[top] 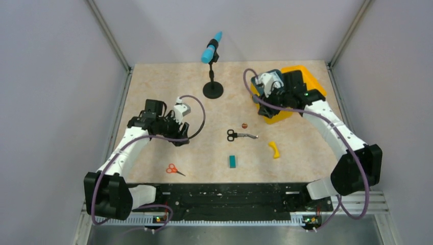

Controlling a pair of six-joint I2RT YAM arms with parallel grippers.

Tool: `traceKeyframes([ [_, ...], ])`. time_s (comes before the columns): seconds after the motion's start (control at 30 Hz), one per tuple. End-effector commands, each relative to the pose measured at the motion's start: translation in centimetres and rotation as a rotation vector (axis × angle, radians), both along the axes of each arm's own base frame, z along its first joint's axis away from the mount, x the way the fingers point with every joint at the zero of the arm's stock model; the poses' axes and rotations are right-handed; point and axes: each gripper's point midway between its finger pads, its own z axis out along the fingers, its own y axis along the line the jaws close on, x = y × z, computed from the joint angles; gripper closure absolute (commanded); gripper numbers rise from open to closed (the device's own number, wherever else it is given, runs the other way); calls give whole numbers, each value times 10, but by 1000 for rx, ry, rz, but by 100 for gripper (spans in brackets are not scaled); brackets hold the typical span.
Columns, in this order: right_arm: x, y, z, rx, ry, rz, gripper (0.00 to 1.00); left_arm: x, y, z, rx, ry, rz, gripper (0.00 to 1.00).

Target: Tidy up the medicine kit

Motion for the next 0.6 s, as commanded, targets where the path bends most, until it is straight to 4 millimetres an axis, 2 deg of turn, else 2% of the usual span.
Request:
traceKeyframes([
  [0.0, -32, 45, -5, 23, -66, 190, 54, -42, 1, 3, 38, 41, -265, 35],
  [0.13, -58, 57, -34, 4, -8, 254, 54, -77, 18, -13, 132, 127, -432, 37],
  [0.27, -69, 58, -55, -18, 40, 280, 54, -86, 32, -26, 214, 131, -497, 38],
  [0.57, -36, 63, -26, 34, 16, 130, 62, -69, 26, -32, 192, 99, -421, 38],
])
